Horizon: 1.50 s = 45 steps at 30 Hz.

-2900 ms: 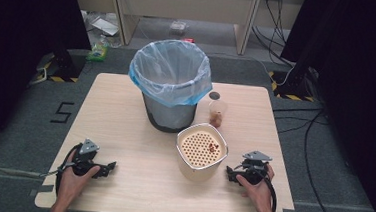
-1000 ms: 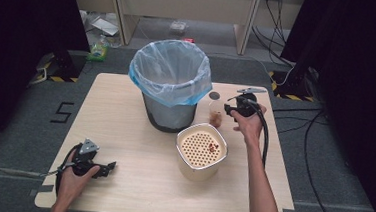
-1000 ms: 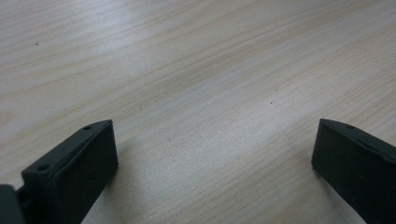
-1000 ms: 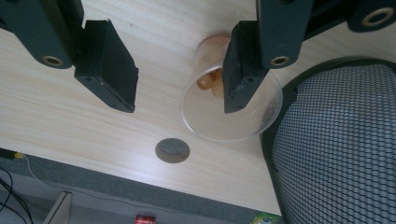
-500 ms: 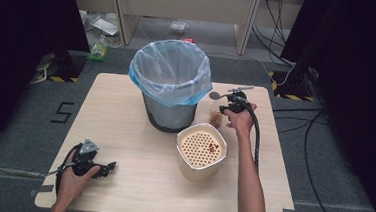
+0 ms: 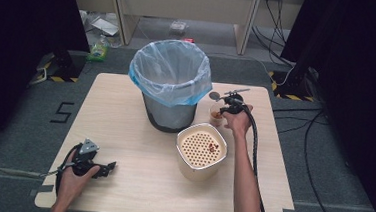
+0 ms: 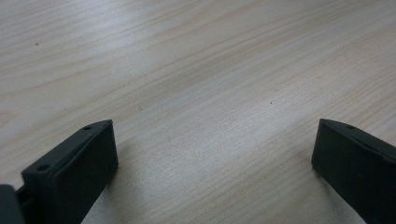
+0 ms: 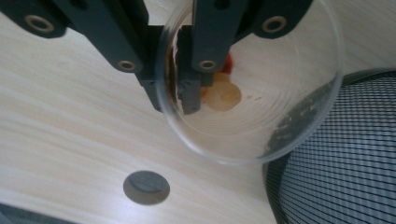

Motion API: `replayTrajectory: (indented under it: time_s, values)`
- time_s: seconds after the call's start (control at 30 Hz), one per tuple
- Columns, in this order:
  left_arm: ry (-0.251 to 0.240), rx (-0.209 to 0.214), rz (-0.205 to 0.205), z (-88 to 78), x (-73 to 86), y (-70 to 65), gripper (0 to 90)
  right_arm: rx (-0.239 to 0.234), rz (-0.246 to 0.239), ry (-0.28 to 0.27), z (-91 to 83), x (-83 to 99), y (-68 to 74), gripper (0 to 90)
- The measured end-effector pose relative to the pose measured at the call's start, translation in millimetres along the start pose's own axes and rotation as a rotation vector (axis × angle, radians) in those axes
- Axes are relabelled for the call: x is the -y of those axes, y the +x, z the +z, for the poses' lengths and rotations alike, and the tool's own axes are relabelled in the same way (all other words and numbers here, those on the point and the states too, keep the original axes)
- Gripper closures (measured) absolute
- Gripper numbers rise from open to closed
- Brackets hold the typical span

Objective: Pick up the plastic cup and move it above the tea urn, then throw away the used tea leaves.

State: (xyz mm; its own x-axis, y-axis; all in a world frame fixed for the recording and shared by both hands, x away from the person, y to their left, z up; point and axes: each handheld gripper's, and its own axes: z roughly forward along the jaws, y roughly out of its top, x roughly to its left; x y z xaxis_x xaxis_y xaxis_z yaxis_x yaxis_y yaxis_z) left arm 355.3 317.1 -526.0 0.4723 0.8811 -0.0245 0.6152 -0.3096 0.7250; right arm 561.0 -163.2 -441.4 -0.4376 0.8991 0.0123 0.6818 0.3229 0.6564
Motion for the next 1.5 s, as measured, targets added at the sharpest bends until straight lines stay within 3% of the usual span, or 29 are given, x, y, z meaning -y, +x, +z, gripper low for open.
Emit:
replayTrajectory:
  time_s: [0.27,0.43,0.73,0.93,1.3,1.5]
  values:
    - [0.000,0.000,0.000,0.0,0.0,0.0,0.0,0.041,-0.064,-0.106,-25.2,-6.7,-1.3,89.6]
    - [0.000,0.000,0.000,0.0,0.0,0.0,0.0,0.057,-0.101,-0.148,-40.1,-9.0,0.1,89.5]
    - [0.001,0.002,0.004,0.3,-0.4,0.6,0.0,0.088,-0.115,-0.212,-62.8,-10.6,-4.8,89.5]
    - [0.001,0.002,0.004,0.3,-0.4,0.6,0.0,0.123,-0.171,-0.257,-83.0,-9.1,-4.3,89.6]
    - [0.001,0.002,0.003,0.3,-0.4,0.6,0.0,0.116,-0.270,-0.334,-115.3,2.0,13.7,89.5]
    - [0.001,0.002,0.004,0.3,-0.4,0.6,0.0,0.147,-0.377,-0.382,-128.9,13.3,33.4,89.5]
